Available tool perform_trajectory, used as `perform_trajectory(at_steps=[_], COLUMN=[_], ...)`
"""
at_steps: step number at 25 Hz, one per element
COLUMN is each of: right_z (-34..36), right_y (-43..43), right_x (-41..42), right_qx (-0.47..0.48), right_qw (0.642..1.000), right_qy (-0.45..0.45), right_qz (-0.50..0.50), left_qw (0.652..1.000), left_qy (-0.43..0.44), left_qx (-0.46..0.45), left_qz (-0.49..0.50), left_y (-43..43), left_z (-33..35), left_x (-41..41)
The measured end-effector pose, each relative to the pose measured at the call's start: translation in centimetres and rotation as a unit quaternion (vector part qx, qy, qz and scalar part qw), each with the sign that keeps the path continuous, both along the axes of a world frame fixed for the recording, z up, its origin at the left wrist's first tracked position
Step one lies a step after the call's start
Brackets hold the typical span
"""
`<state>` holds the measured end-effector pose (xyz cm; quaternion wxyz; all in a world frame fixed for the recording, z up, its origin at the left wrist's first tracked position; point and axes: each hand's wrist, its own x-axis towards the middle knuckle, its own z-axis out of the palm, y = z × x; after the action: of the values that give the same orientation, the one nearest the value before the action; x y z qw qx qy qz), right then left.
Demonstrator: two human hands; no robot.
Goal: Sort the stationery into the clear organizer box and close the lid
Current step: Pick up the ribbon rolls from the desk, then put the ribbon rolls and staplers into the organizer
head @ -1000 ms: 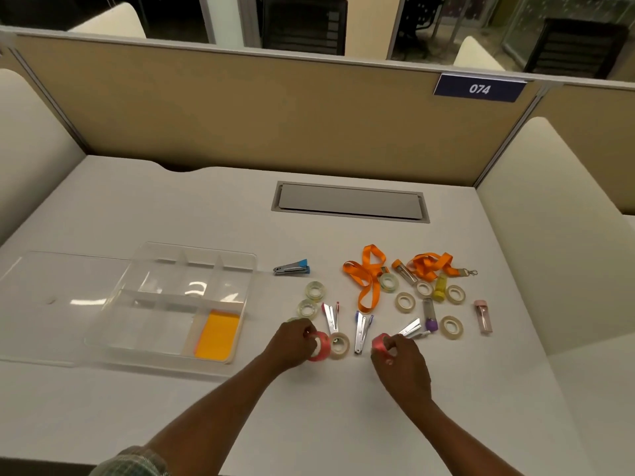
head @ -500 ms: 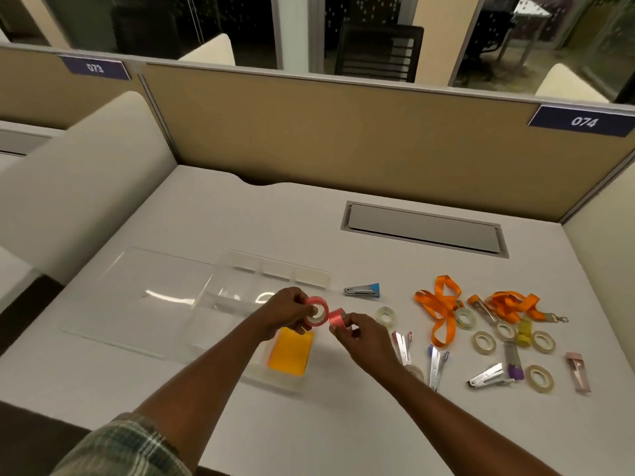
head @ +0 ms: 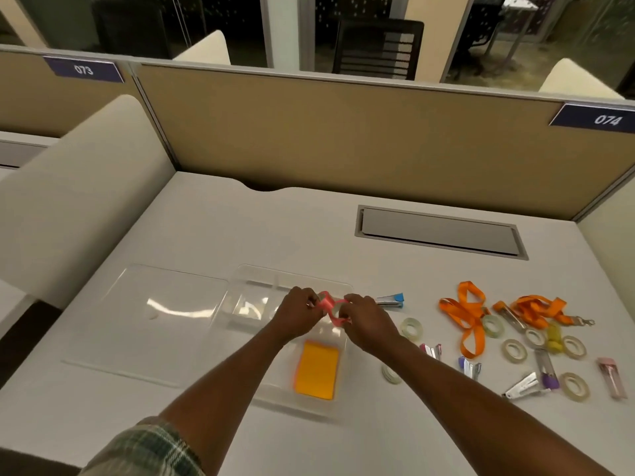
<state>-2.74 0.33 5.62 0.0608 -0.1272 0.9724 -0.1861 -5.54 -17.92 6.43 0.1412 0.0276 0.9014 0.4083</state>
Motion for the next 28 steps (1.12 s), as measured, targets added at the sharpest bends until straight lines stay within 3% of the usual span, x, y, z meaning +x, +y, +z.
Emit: perform_trajectory(at_steps=[7, 15, 22, 28], right_z=[-1.0, -1.6, -1.7, -1.7], right_y=[-1.3, -0.4, 2.4, 7.1], right_x=[-0.5, 0.9, 3.6, 6.6], right_qx=[0.057, 0.006, -0.049, -0.069], right_qw=[0.998, 0.999, 0.995, 0.985], right_qy=[-0.005, -0.003, 0.016, 0.014], right_qz=[-0.009, -0.031, -0.091, -0.154], left_qw=[0.987, 0.954, 0.959, 0.962], left_qy=[0.096, 0.164, 0.190, 0.183], left_qx=[-0.131, -0.230, -0.206, -0.178], left_qz=[-0.021, -0.102, -0.049, -0.096], left_y=[1.0, 1.0, 3.0, 8.6], left_z=[-2.7, -3.4, -2.6, -1.6], left_x=[-0.5, -0.6, 0.2, 1.5])
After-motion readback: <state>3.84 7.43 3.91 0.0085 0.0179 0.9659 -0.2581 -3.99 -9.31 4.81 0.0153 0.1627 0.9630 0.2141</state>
